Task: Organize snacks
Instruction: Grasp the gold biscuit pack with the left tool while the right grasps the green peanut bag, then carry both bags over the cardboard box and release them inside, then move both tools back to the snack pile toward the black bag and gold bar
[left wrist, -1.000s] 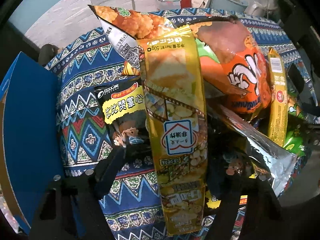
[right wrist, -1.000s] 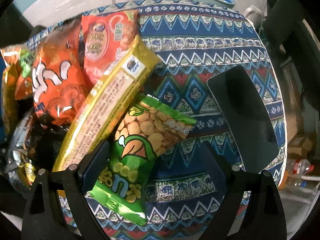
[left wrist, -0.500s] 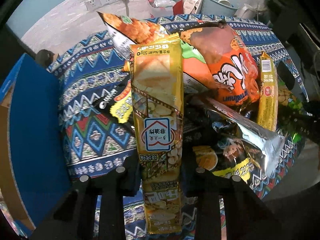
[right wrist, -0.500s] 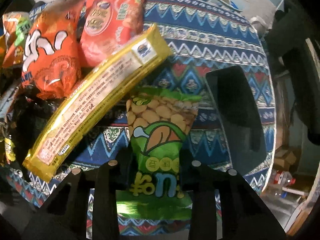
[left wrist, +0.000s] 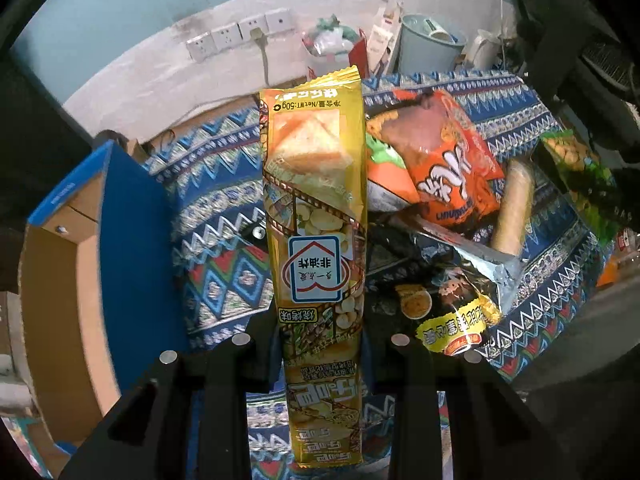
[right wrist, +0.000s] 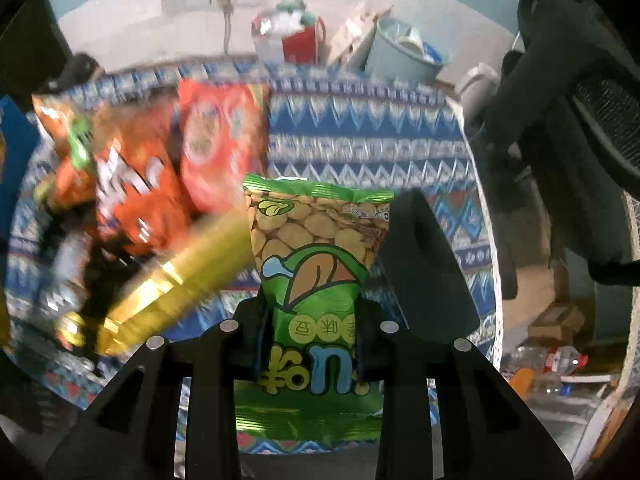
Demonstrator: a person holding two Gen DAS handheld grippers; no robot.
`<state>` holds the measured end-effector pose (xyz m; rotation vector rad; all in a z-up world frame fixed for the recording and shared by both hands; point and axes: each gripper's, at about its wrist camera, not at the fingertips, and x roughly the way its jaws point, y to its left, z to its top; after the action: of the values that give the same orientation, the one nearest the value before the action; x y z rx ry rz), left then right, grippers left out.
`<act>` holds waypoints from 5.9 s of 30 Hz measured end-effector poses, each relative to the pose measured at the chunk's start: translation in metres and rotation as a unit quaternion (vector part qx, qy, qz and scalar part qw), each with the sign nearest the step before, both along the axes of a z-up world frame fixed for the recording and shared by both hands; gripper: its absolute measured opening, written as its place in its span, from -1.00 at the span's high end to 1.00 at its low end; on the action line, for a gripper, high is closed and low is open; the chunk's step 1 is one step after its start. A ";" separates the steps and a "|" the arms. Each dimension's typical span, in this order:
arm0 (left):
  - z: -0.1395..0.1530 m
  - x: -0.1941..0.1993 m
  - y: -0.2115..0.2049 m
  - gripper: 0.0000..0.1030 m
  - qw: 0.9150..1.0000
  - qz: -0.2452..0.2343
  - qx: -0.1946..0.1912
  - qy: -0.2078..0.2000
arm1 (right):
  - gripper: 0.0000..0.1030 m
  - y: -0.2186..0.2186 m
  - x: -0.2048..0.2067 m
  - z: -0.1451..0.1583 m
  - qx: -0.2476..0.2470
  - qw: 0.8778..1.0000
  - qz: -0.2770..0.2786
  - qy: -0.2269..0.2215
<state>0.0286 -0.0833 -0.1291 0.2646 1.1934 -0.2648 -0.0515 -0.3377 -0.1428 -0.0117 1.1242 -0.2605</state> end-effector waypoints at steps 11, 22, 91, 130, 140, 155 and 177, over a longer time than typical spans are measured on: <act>0.047 -0.005 0.031 0.40 0.998 0.004 -0.004 -0.060 | 0.44 0.048 0.017 0.044 -0.003 0.997 0.053 -0.048; 0.083 -0.009 0.062 0.40 0.994 0.011 -0.016 -0.105 | 0.44 0.106 0.037 0.078 0.007 0.991 0.111 -0.076; 0.036 0.001 0.288 -0.08 0.976 0.209 0.003 -0.063 | 0.01 0.429 0.162 0.026 0.112 0.943 0.313 0.029; 0.049 0.005 0.148 -0.54 0.993 0.111 -0.002 -0.043 | -0.54 0.218 0.078 0.059 0.079 0.983 0.163 -0.024; 0.034 0.010 0.100 -0.54 0.996 0.085 -0.002 -0.005 | -0.54 0.153 0.061 0.044 0.082 0.991 0.104 -0.020; 0.000 0.022 0.047 -0.54 0.997 0.059 0.028 0.037 | -0.54 0.076 0.051 -0.006 0.036 0.999 0.022 0.027; -0.043 0.069 0.020 -0.55 0.988 0.125 -0.012 0.085 | -0.54 0.037 0.040 -0.073 0.014 0.995 -0.018 0.096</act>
<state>0.0973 -0.0638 -0.1720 0.0694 1.3774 -0.0843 -0.0112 -0.3006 -0.2156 0.0078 1.3210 -0.2805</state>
